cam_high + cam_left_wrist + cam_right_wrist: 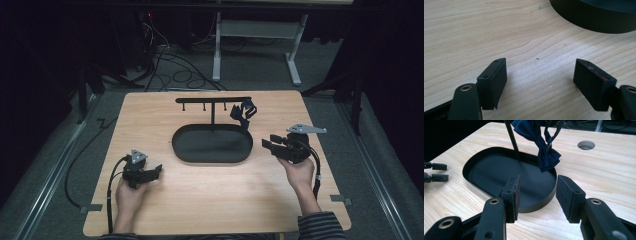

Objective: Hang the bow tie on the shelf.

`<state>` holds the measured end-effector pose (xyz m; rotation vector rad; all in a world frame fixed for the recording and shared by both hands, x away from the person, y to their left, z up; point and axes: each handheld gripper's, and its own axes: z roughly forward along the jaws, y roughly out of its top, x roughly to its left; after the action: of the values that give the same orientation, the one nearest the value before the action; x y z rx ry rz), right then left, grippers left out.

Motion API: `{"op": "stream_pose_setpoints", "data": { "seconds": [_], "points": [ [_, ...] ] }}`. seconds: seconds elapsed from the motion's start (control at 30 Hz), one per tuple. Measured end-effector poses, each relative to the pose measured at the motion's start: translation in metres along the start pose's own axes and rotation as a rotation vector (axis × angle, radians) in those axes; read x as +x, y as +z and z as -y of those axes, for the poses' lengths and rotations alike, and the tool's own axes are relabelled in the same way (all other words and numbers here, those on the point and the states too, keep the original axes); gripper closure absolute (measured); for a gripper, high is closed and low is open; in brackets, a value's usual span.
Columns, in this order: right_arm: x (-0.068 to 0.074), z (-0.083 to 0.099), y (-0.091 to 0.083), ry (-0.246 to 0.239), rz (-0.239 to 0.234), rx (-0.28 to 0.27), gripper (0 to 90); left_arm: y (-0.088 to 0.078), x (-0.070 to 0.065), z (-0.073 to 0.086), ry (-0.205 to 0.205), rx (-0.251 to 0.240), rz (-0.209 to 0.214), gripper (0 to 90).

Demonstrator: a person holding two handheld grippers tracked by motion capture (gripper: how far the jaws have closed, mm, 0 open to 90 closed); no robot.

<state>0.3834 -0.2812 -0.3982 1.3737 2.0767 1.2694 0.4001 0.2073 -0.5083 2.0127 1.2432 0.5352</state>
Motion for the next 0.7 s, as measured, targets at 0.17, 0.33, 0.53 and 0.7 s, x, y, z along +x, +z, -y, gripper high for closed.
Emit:
{"op": "stream_pose_setpoints", "data": {
  "seconds": [0.17,0.33,0.53,0.7],
  "points": [
    [0.001,0.008,0.004,0.007,-0.007,0.017,56.2,0.0,0.0,0.0,0.0,0.0,0.0,27.4],
    [0.001,0.016,0.006,0.015,-0.013,0.024,56.1,0.0,0.0,0.0,0.0,0.0,0.0,27.4],
    [0.001,0.027,0.009,0.033,-0.016,0.033,56.0,0.0,0.0,0.0,0.0,0.0,0.0,27.4],
    [0.0,0.034,0.013,0.048,-0.02,0.04,56.0,0.0,0.0,0.0,0.0,0.0,0.0,27.4]
  ]
}}
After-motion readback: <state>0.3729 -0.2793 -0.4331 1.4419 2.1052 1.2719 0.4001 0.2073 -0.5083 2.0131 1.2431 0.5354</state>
